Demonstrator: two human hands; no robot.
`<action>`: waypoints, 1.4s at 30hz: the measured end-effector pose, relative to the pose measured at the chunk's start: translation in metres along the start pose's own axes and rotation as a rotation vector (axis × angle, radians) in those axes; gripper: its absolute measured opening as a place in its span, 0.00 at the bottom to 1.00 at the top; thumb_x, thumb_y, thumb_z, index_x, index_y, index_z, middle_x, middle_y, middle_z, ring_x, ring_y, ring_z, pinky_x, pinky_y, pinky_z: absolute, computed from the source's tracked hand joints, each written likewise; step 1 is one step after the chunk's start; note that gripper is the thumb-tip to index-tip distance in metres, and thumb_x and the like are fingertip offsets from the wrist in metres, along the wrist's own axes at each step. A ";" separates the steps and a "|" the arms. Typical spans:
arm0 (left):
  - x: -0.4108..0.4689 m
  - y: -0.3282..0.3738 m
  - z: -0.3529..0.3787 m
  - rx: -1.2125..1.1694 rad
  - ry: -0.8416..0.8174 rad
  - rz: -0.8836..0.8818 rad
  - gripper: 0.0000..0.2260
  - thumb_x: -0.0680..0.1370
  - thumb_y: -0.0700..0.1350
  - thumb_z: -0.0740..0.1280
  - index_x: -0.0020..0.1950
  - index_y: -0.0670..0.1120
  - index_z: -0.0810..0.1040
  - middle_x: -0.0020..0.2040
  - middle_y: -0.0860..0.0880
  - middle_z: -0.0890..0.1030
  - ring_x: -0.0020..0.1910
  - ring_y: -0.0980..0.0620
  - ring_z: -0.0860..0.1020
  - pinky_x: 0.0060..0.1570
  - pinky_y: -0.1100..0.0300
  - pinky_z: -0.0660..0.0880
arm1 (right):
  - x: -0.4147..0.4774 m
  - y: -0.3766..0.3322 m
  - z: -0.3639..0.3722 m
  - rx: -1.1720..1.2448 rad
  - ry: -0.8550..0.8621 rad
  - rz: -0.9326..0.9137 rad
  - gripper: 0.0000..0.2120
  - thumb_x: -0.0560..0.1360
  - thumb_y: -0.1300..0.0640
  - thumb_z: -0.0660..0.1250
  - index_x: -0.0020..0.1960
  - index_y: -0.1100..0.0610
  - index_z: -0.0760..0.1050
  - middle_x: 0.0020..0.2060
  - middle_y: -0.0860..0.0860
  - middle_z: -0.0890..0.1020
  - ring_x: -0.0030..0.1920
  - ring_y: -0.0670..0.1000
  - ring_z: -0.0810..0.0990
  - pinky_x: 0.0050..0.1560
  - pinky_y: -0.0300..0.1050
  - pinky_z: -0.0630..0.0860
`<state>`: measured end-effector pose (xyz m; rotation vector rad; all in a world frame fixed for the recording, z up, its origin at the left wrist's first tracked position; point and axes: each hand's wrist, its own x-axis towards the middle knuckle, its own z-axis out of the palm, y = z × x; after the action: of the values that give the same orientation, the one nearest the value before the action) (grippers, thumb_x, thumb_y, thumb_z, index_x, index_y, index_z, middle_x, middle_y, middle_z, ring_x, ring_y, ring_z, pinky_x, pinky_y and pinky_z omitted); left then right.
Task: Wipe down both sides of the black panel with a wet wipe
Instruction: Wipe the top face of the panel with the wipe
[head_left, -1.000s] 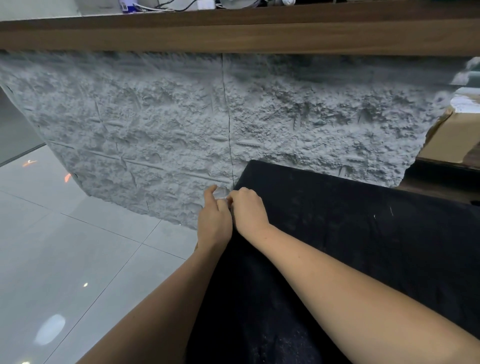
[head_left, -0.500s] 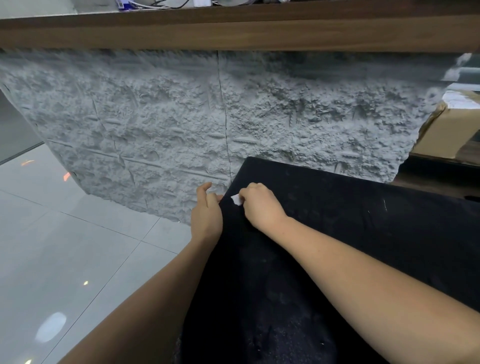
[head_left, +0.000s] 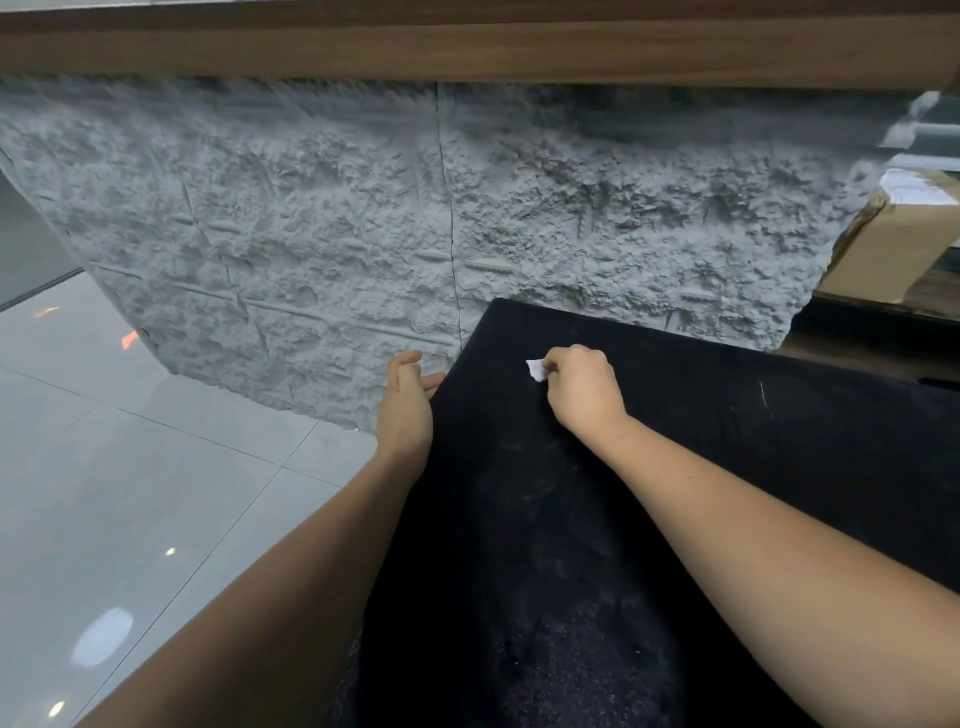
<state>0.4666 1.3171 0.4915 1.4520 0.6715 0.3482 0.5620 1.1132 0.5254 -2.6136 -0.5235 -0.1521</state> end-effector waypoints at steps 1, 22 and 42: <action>0.002 -0.001 -0.001 -0.018 -0.005 -0.009 0.17 0.73 0.66 0.54 0.58 0.72 0.75 0.52 0.56 0.87 0.54 0.52 0.86 0.62 0.42 0.80 | -0.001 -0.003 0.002 0.009 0.004 0.013 0.15 0.78 0.69 0.62 0.54 0.57 0.83 0.52 0.57 0.82 0.54 0.60 0.80 0.46 0.45 0.68; -0.009 0.010 -0.009 -0.229 -0.050 -0.096 0.19 0.75 0.61 0.62 0.60 0.57 0.84 0.54 0.52 0.88 0.56 0.46 0.86 0.66 0.42 0.76 | -0.051 -0.121 0.055 0.018 -0.033 -0.221 0.12 0.80 0.64 0.62 0.59 0.57 0.80 0.55 0.56 0.80 0.55 0.56 0.78 0.50 0.44 0.67; -0.015 0.014 -0.008 -0.193 0.017 -0.030 0.19 0.81 0.58 0.58 0.68 0.55 0.77 0.51 0.47 0.88 0.53 0.50 0.85 0.50 0.56 0.78 | -0.062 -0.101 0.031 0.019 -0.134 -0.306 0.09 0.82 0.60 0.62 0.52 0.56 0.81 0.51 0.56 0.79 0.54 0.58 0.77 0.48 0.46 0.65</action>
<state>0.4524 1.3160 0.5088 1.2558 0.6543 0.3914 0.4657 1.1895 0.5289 -2.5223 -0.9659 -0.0689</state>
